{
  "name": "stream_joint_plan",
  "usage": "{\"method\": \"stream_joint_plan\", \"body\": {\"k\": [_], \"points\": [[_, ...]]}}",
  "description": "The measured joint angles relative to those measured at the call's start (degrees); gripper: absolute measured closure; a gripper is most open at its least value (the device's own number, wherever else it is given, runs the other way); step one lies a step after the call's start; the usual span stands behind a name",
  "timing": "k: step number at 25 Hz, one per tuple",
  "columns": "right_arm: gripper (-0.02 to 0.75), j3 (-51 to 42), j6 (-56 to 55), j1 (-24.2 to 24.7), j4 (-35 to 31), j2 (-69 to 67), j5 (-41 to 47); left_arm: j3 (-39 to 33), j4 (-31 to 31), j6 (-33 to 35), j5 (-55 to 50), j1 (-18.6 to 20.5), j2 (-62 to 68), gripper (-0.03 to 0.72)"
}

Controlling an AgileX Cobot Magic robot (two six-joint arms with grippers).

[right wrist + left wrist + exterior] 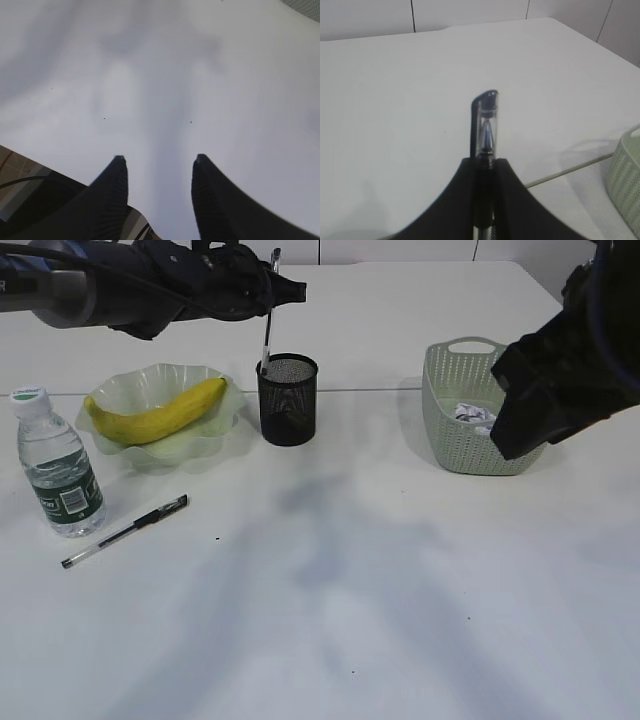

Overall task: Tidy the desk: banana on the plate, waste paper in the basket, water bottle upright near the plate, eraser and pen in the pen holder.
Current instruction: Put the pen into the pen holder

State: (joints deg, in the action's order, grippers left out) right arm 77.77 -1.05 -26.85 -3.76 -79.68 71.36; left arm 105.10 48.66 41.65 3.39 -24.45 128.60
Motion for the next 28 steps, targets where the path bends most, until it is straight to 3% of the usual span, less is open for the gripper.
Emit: {"method": "stream_joint_plan", "body": {"k": [11, 22, 28], "points": [[0.416, 0.00, 0.00, 0.00, 0.00, -0.37, 0.00, 0.00, 0.25, 0.00, 1.76, 0.00, 0.26, 0.648], [0.416, 0.00, 0.00, 0.00, 0.00, -0.37, 0.00, 0.00, 0.21, -5.95, 7.39, -0.22, 1.20, 0.648], [0.416, 0.00, 0.00, 0.00, 0.00, -0.37, 0.00, 0.00, -5.44, -11.69, 7.83, -0.22, 2.62, 0.648]]}}
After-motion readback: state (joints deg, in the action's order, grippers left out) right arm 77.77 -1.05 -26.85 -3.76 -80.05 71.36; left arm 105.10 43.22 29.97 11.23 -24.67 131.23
